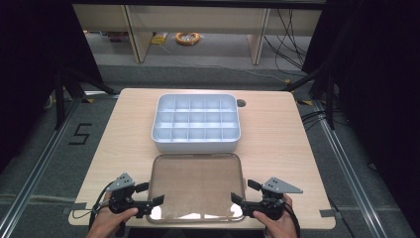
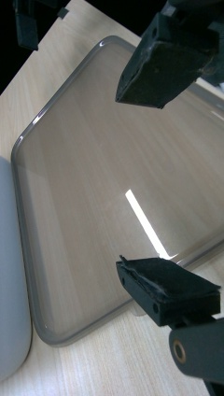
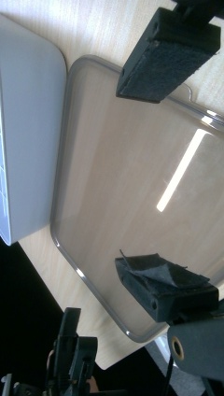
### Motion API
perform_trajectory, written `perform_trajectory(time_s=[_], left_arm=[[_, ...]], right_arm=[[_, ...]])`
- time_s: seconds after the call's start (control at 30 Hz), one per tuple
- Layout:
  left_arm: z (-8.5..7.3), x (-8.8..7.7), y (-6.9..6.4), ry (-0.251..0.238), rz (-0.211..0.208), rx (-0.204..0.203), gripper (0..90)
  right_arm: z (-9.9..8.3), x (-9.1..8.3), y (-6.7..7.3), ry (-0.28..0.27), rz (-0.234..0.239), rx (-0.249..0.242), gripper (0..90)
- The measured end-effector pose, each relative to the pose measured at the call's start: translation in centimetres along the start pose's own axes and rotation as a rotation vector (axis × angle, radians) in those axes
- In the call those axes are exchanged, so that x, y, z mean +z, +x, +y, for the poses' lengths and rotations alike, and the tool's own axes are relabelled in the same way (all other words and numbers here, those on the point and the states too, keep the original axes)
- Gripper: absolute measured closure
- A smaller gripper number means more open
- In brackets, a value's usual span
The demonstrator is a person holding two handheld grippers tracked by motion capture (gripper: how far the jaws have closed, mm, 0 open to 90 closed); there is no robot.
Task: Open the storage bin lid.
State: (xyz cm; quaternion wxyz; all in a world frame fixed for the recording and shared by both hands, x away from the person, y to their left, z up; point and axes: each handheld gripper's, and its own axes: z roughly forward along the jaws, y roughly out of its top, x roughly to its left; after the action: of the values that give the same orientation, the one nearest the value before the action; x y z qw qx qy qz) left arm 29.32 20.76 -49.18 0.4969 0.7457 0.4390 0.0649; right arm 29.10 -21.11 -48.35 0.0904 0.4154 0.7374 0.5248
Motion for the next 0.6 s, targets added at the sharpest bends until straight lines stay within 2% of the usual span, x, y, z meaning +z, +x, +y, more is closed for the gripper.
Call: perform_trajectory(time_s=[0.03, 0.07, 0.13, 0.17, 0.2, 0.23, 0.27, 0.3, 0.33, 0.37, 0.4, 0.43, 0.5, 0.57, 0.6], left_arm=[[-0.1, -0.1, -0.1, -0.005, -0.003, 0.014, 15.7], [-0.2, -0.2, -0.3, -0.004, -0.004, 0.017, 15.7], [-0.3, -0.3, -0.6, 0.001, -0.006, 0.037, 15.7], [-0.3, -0.4, -0.7, 0.001, -0.013, 0.053, 15.7], [-0.4, -0.5, -0.9, 0.006, -0.001, 0.044, 15.7], [-0.5, -0.5, -1.0, 0.008, -0.013, 0.049, 15.7], [-0.6, -0.5, -1.2, 0.0, -0.013, 0.045, 15.7], [-0.7, -0.6, -1.3, 0.011, -0.005, 0.049, 15.8], [-0.7, -0.6, -1.3, 0.008, -0.016, 0.055, 15.8], [-0.8, -0.7, -1.5, 0.016, -0.011, 0.06, 15.8], [-0.9, -0.7, -1.5, 0.015, -0.02, 0.061, 15.8], [-1.0, -0.8, -1.7, 0.018, -0.019, 0.056, 15.9], [-1.1, -0.8, -1.8, 0.026, -0.023, 0.073, 15.9], [-1.3, -0.9, -2.0, 0.029, -0.024, 0.064, 15.9], [-1.3, -0.9, -2.0, 0.026, -0.033, 0.078, 15.9]], right_arm=[[-0.1, 0.0, 0.2, -0.003, -0.009, 0.01, 16.3], [-0.2, 0.0, 0.1, -0.005, -0.001, -0.023, 16.2], [-0.4, -0.3, 0.3, 0.013, -0.007, -0.025, 16.2], [-0.5, -0.4, 0.8, 0.025, 0.005, 0.03, 16.2], [-0.6, -0.4, 0.7, 0.019, 0.004, 0.002, 16.2], [-0.7, -0.4, 0.7, 0.023, 0.0, -0.002, 16.2], [-0.8, -0.6, 0.6, 0.025, 0.002, -0.027, 16.2], [-0.9, -0.7, 0.9, 0.028, 0.005, -0.021, 16.2], [-0.9, -0.8, 0.8, 0.033, 0.009, -0.031, 16.2], [-1.1, -0.8, 0.9, 0.036, -0.012, -0.047, 16.2], [-1.2, -0.8, 1.2, 0.03, 0.002, -0.022, 16.2], [-1.3, -0.9, 1.3, 0.045, -0.006, -0.026, 16.2], [-1.4, -1.0, 1.2, 0.042, -0.007, -0.063, 16.2], [-1.6, -1.2, 1.5, 0.059, -0.014, -0.036, 16.4], [-1.6, -1.3, 1.4, 0.063, -0.007, -0.046, 16.5]])
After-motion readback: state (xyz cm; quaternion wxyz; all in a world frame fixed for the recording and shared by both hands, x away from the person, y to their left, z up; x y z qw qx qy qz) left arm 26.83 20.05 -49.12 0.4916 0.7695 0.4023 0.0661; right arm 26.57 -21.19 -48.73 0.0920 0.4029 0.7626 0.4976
